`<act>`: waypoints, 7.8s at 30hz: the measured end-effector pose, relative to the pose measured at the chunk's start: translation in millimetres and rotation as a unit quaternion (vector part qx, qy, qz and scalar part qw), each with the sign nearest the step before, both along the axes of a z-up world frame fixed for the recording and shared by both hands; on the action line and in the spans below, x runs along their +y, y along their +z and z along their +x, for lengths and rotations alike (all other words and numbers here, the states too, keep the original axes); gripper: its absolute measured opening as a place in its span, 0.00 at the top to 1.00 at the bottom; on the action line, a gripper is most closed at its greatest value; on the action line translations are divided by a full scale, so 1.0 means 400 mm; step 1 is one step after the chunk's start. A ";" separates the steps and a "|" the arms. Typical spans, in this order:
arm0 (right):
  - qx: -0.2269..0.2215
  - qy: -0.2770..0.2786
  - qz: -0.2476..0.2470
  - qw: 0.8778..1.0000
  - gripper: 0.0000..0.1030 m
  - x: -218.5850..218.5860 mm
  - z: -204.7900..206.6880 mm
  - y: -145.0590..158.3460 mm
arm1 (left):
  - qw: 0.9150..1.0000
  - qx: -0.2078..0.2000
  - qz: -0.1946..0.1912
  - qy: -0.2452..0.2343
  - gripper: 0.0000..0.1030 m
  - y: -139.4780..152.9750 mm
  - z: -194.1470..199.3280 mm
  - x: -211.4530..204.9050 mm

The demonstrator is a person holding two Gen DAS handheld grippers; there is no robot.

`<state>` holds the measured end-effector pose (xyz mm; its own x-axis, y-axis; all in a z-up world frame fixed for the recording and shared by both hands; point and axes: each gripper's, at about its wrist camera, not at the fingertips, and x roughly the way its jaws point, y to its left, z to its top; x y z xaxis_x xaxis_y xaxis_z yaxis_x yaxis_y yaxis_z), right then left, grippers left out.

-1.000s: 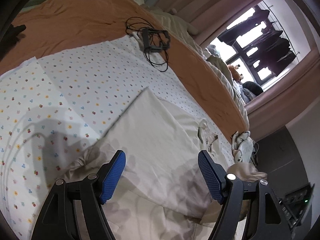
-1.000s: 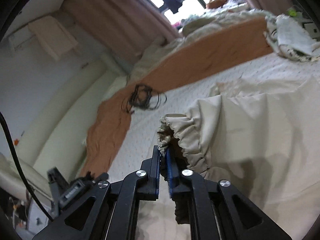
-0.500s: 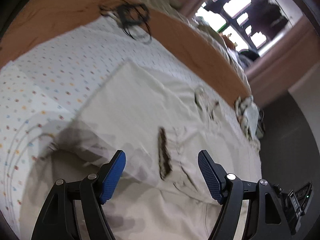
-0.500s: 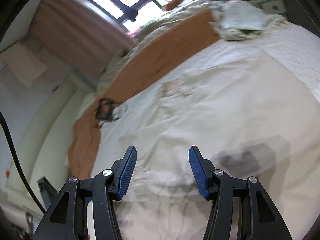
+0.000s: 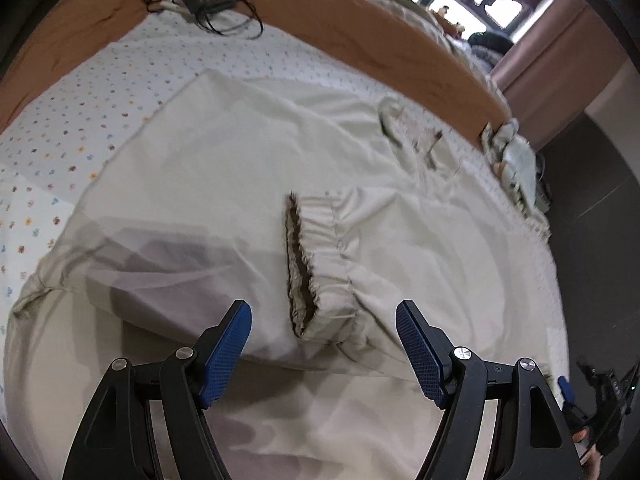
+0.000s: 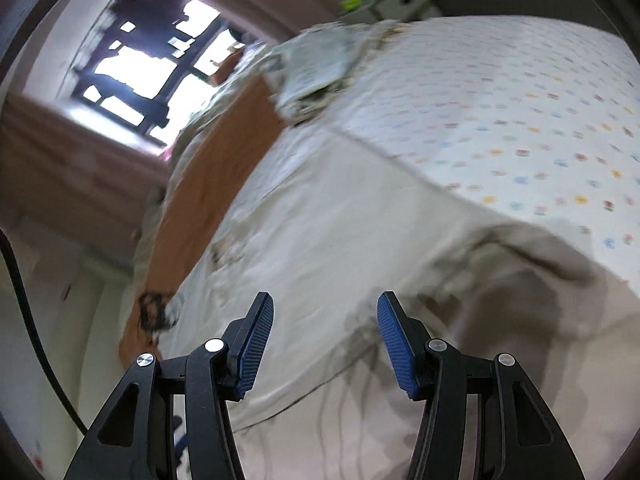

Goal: Fold large clothes
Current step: 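Lay the sleeve across the jacket body and open the right tool, then grasp the jacket's side edge near the pocket with both tools, then lift the held jacket edge with both tools, fold it over, and release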

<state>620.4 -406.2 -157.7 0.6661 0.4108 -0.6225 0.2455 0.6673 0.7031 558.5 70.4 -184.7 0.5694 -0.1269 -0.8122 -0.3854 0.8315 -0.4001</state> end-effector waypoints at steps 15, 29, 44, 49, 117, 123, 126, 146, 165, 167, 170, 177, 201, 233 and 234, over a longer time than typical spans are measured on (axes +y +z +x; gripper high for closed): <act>0.049 -0.042 0.028 0.998 0.47 -0.122 0.051 -0.142 | 0.998 0.021 0.046 -0.033 0.61 -0.074 0.048 -0.064; 0.059 -0.030 0.014 0.998 0.82 -0.117 0.063 -0.156 | 0.998 0.008 0.063 -0.019 0.62 -0.067 0.096 -0.040; 0.008 0.003 -0.058 0.998 0.30 -0.033 -0.050 -0.002 | 0.997 -0.070 0.011 0.009 0.21 0.096 -0.088 -0.006; -0.018 0.004 -0.060 0.998 0.00 -0.038 -0.171 0.035 | 0.996 -0.092 0.017 0.011 0.21 0.138 -0.191 -0.013; -0.030 0.069 0.133 0.988 0.35 -0.221 -0.649 -0.190 | 0.973 -0.078 -0.198 0.087 0.46 -0.080 -0.902 0.173; -0.035 0.060 0.135 0.988 0.35 -0.212 -0.603 -0.182 | 0.973 -0.086 -0.199 0.076 0.46 -0.082 -0.850 0.171; -0.026 0.056 0.125 0.990 0.35 -0.205 -0.579 -0.187 | 0.974 -0.086 -0.197 0.070 0.46 -0.081 -0.825 0.172; -0.089 0.044 0.093 0.991 0.93 -0.229 -0.625 -0.069 | 0.970 -0.121 -0.203 0.057 0.94 0.001 -0.886 0.140; -0.210 0.099 0.119 0.965 0.93 -0.216 -0.829 0.287 | 0.920 -0.293 -0.252 0.058 0.94 0.329 -1.125 0.151; -0.221 0.103 0.125 0.962 0.93 -0.217 -0.850 0.314 | 0.914 -0.310 -0.254 0.056 0.94 0.366 -1.149 0.149; -0.238 0.109 0.129 0.957 0.93 -0.218 -0.886 0.353 | 0.906 -0.331 -0.256 0.056 0.94 0.408 -1.188 0.149; -0.269 0.114 0.145 0.945 0.93 -0.217 -0.944 0.418 | 0.891 -0.364 -0.264 0.061 0.94 0.471 -1.247 0.151; -0.234 0.050 0.145 0.960 0.93 -0.140 -0.579 0.377 | 0.914 -0.304 -0.255 0.083 0.94 0.470 -0.813 0.278; -0.044 0.015 0.068 0.997 0.46 -0.006 -0.213 0.034 | 0.931 -0.143 -0.290 0.168 0.38 0.097 -0.481 0.376; -0.044 0.016 0.067 0.997 0.46 -0.004 -0.216 0.038 | 0.931 -0.143 -0.290 0.169 0.38 0.101 -0.493 0.377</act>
